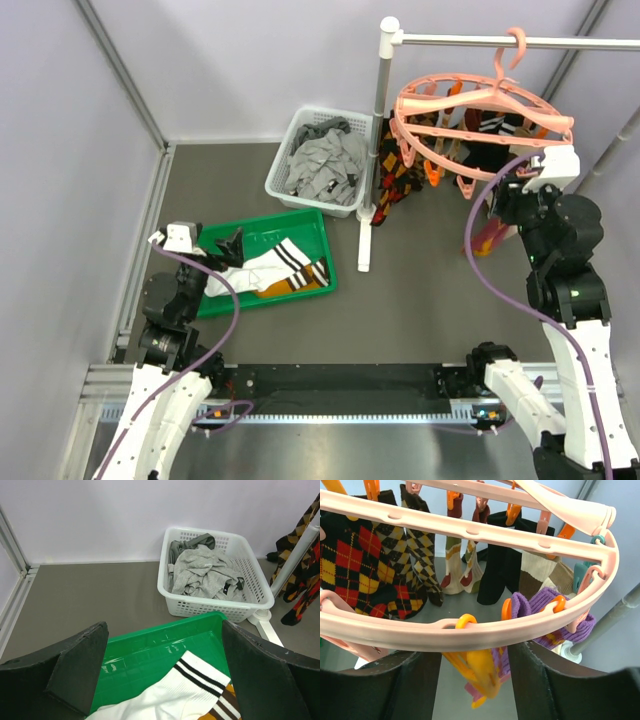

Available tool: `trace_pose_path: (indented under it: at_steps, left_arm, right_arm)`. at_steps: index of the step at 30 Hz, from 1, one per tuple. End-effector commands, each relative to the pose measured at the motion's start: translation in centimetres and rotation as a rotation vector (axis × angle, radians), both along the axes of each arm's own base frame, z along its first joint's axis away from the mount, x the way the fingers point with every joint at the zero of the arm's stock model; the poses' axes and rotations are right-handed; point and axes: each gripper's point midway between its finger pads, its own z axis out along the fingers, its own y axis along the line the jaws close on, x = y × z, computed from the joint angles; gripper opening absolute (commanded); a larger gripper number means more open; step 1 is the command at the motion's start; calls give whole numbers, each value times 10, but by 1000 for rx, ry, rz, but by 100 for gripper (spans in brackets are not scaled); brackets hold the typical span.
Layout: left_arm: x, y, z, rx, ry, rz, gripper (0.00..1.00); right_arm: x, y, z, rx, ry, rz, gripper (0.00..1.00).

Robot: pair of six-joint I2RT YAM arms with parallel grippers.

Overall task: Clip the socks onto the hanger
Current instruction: Open the clamp at the hanger.

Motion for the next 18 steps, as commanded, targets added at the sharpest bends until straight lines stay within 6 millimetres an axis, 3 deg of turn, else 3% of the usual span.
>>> trace_pose_path:
  at_steps: [1,12,18]
  left_arm:
    - [-1,1,13,-2,-53,8,99]
    - [-1,1,13,-2,-53,8,99]
    - [0,1,11,-1,-50,7,99]
  right_arm:
    - [3,2,30,34,-92,11,51]
    - [5,8,31,122,-71,19,40]
    - [3,9,33,156,-52,13,41]
